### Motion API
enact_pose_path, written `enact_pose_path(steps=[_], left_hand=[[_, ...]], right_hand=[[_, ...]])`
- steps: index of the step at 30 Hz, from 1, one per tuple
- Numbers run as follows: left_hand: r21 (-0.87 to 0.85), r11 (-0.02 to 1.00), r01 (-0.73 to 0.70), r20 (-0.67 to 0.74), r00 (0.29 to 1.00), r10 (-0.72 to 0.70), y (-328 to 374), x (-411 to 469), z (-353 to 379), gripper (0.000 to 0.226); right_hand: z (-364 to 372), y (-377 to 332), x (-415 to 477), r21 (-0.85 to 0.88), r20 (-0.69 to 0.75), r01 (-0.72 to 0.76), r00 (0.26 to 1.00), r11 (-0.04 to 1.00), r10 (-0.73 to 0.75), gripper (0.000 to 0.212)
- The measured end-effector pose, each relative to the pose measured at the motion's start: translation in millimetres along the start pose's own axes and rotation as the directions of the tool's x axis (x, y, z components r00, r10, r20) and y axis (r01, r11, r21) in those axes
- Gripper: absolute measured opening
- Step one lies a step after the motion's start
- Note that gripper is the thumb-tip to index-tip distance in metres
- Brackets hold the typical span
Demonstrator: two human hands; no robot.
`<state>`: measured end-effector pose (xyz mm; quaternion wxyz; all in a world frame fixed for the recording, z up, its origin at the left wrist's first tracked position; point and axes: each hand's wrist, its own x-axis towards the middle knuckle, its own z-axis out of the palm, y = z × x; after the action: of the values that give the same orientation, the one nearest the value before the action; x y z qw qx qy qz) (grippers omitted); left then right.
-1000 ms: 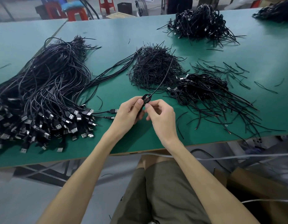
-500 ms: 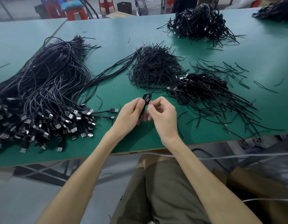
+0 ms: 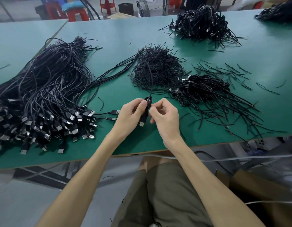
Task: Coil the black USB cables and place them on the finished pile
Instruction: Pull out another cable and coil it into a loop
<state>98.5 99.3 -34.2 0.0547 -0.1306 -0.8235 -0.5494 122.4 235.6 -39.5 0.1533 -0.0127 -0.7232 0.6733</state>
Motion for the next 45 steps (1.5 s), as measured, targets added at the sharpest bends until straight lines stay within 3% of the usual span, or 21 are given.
enact_pose_path(steps=[5,10,14,16,19,22,24,27,32,42,45], left_hand=[[-0.168,0.985,0.034,-0.004,0.999,-0.035,-5.0,1.6,-4.1,0.030],[-0.184,0.983,0.017,0.133,0.991,0.007,-5.9,2.0,-8.5,0.067],[-0.175,0.984,-0.023,0.103,0.994,0.041,-0.8,-1.7,-7.5,0.054],[-0.097,0.994,-0.058,0.082,0.994,0.066,1.5,-2.3,-9.6,0.052],[0.204,0.962,-0.184,0.080,0.982,0.171,6.5,3.0,-20.4,0.054],[0.366,0.852,-0.374,0.241,0.923,0.302,18.4,9.6,-36.4,0.066],[0.489,0.754,-0.439,0.374,0.886,0.274,25.7,10.7,-45.9,0.073],[0.560,0.712,-0.423,0.417,0.887,0.199,33.6,9.1,-55.3,0.060],[0.581,0.726,-0.368,0.347,0.919,0.188,42.6,7.9,-52.0,0.025],[0.578,0.762,-0.294,0.228,0.954,0.195,40.7,1.1,-51.1,0.023],[0.570,0.767,-0.297,0.212,0.954,0.212,40.3,2.4,-50.4,0.018]], right_hand=[[0.8,2.3,0.8,0.016,0.014,0.003,1.000,1.000,-0.003,0.017],[0.7,4.3,2.6,0.044,0.017,0.003,1.000,0.999,-0.004,0.018],[-0.2,6.7,3.0,0.053,0.020,0.000,1.000,0.999,-0.001,0.017],[-0.1,7.0,3.2,0.053,0.033,-0.010,0.999,0.999,0.008,0.016],[-2.5,5.9,5.6,0.094,0.049,-0.013,0.999,0.996,0.008,0.015],[-6.3,8.0,6.2,0.104,0.072,-0.015,0.997,0.994,0.007,0.016],[-4.3,10.5,3.7,0.113,0.105,-0.023,0.994,0.993,0.011,0.017],[0.4,9.8,1.5,0.125,0.139,-0.041,0.990,0.991,0.023,0.016],[0.4,4.4,2.8,0.154,0.139,-0.036,0.990,0.987,0.015,0.010],[-5.4,-0.1,3.0,0.296,0.252,-0.099,0.967,0.950,0.022,0.019],[-10.1,-0.9,3.0,0.320,0.284,-0.120,0.959,0.940,0.026,0.014]])
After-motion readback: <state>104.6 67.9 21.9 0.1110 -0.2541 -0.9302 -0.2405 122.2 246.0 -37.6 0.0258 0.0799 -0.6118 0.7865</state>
